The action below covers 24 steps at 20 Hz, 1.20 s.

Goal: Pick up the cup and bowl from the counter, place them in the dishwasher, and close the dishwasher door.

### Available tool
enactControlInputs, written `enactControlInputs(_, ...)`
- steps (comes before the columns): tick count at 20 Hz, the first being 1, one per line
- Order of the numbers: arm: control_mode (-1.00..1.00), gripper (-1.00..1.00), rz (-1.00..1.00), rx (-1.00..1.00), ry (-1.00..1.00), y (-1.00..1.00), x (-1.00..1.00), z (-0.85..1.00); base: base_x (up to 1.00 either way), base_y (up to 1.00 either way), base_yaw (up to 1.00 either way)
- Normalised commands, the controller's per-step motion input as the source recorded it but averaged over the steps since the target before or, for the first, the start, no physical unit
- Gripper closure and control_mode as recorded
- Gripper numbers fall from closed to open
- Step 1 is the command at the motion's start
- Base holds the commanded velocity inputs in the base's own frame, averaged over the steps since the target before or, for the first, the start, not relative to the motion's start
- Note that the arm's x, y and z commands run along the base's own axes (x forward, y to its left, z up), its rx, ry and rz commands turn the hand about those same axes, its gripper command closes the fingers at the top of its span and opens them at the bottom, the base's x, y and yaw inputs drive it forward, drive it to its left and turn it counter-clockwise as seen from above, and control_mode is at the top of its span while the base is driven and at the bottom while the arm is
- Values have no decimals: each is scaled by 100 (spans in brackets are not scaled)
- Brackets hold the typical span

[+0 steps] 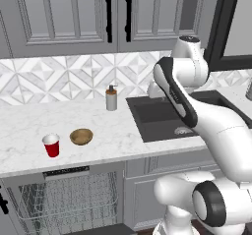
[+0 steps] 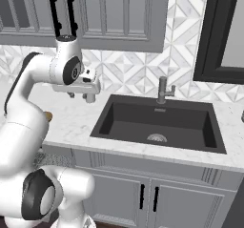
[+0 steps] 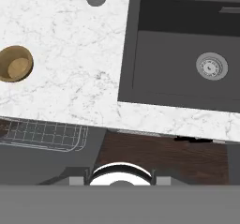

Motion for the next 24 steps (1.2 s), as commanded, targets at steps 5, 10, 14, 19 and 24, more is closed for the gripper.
enactControlInputs(5, -100, -100, 0, 1, -10, 0, -45, 0, 0, 0, 0)
enactControlInputs(10, -100, -100, 0, 0, -3, 1, -89, -8, 0, 0, 0)
enactControlInputs(14, -100, -100, 3, 0, 0, 8, -94, -20, 0, 0, 0)
enactControlInputs(19, -100, -100, 15, -3, -1, 2, 6, -7, 0, 0, 0)
enactControlInputs(24, -100, -100, 58, 1, -4, -60, 15, 0, 0, 0, 0)
